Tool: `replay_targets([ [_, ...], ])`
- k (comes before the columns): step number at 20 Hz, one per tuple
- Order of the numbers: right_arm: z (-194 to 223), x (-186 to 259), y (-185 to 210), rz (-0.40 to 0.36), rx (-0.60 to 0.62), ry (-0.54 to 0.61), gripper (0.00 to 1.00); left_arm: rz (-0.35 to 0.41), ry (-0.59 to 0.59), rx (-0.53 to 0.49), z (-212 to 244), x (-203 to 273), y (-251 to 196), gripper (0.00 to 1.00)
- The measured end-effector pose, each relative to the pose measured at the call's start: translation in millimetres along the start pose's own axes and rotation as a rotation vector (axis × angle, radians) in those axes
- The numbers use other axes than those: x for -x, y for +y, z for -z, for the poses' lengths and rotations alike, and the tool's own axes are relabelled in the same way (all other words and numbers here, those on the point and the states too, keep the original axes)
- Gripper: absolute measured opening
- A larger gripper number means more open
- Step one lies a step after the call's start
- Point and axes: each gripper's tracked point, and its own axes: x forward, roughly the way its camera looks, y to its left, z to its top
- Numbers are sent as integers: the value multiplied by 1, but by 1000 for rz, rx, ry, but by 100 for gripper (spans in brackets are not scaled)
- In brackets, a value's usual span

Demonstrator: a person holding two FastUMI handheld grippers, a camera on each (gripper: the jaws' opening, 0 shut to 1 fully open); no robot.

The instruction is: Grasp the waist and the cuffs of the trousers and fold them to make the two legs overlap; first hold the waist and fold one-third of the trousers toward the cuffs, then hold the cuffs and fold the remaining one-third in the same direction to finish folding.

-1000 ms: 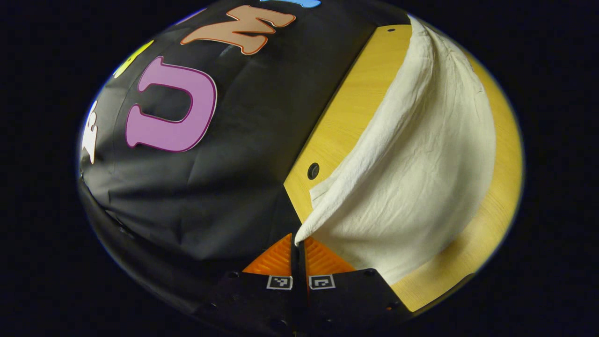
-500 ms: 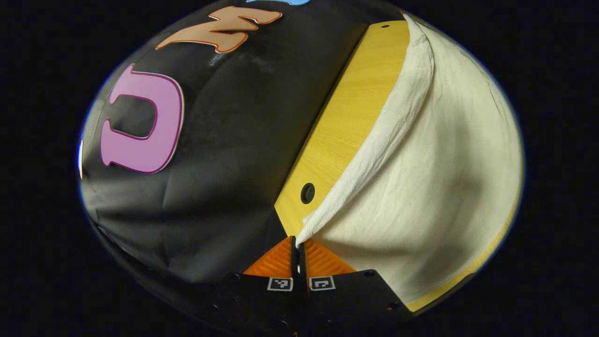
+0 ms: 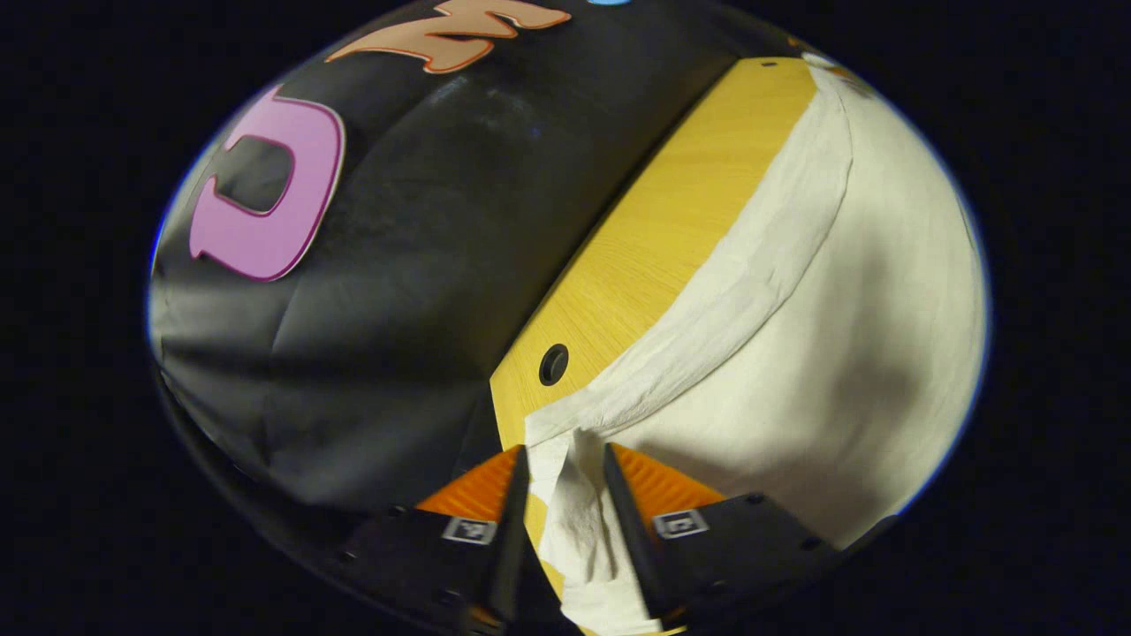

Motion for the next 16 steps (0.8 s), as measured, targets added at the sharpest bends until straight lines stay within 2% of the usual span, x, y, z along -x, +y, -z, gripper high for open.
replay_targets([
  [1,0,5,-7,15,-82,1,97,-14,-18,59,-8,11,0,73],
  [2,1,13,-12,23,-161,0,96,-25,-37,113,-17,22,1,97],
  [8,37,54,-38,27,-557,31,98,-61,-129,344,-62,85,-5,95],
  [11,70,64,-36,6,-702,73,100,-62,-181,454,-84,114,-9,96],
  [13,89,70,-31,-7,-794,98,98,-56,-221,527,-105,132,-14,96],
  [16,104,73,-23,-27,-927,129,100,-50,-271,576,-135,156,-4,96],
])
